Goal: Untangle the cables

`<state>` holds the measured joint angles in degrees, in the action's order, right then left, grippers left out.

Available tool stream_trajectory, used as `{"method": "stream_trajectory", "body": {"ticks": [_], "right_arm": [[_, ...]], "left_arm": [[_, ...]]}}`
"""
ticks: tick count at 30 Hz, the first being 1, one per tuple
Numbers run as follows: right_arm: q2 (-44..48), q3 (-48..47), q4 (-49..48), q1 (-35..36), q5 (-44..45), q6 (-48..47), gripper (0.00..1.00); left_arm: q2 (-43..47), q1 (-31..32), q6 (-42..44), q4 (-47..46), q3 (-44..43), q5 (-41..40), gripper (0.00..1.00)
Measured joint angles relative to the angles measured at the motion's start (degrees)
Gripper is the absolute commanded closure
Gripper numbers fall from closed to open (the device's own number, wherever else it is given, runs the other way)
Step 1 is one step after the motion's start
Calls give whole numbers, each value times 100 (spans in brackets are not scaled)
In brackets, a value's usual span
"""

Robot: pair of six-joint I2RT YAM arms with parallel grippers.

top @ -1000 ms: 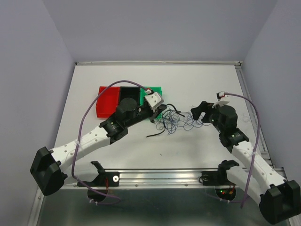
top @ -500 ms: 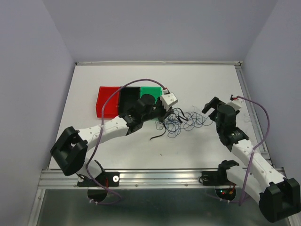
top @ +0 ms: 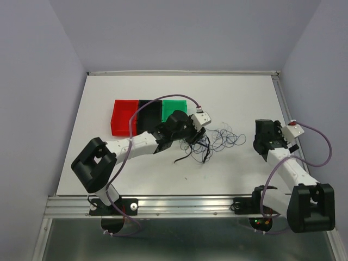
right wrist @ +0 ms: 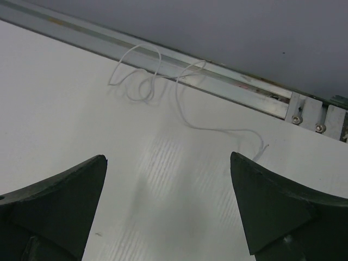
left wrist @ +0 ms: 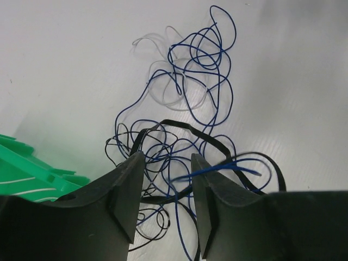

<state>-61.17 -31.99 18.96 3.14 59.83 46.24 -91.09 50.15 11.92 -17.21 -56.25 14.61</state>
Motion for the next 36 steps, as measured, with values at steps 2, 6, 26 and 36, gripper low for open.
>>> {"method": "stream_trajectory", "body": {"ticks": [2,6,26,36], "right_arm": [[-166,-15,59,-120,131,170,0],[-461,-105,175,-557,280,590,0],[-3198,-1685,-468,-1943,-1322,883,12],[-3261,-1676,-688,-2004,-1237,1069,99]], "left_arm": [[-26,0,26,20,-4,-2,48],[-66,0,68,87,-33,-9,48],[-109,129,142,291,-269,358,44],[-149,153,227,280,-280,306,44]]}}
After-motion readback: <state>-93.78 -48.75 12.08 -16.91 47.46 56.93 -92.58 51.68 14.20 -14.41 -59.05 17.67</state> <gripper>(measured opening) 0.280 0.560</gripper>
